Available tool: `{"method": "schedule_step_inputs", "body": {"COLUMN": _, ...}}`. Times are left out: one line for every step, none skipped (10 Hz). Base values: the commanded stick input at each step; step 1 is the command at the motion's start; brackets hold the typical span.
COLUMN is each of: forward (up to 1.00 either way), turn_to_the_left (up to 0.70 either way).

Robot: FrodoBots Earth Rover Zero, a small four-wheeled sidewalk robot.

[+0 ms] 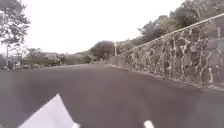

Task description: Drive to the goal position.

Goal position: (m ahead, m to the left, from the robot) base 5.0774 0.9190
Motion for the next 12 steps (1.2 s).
{"method": "schedule_step_inputs", "body": {"forward": 0.50, "turn_to_the_left": 0.00}}
{"method": "schedule_step_inputs", "body": {"forward": 0.50, "turn_to_the_left": 0.00}}
{"method": "schedule_step_inputs", "body": {"forward": 0.50, "turn_to_the_left": 0.00}}
{"method": "schedule_step_inputs", "body": {"forward": 0.50, "turn_to_the_left": 0.00}}
{"method": "schedule_step_inputs", "body": {"forward": 0.50, "turn_to_the_left": 0.00}}
{"method": "schedule_step_inputs", "body": {"forward": 0.50, "turn_to_the_left": 0.00}}
{"method": "schedule_step_inputs", "body": {"forward": 0.50, "turn_to_the_left": 0.00}}
{"method": "schedule_step_inputs", "body": {"forward": 0.50, "turn_to_the_left": 0.00}}
{"method": "schedule_step_inputs", "body": {"forward": 0.50, "turn_to_the_left": 0.00}}
{"method": "schedule_step_inputs", "body": {"forward": 0.50, "turn_to_the_left": 0.00}}
{"method": "schedule_step_inputs", "body": {"forward": 0.50, "turn_to_the_left": 0.00}}
{"method": "schedule_step_inputs", "body": {"forward": 0.50, "turn_to_the_left": 0.00}}
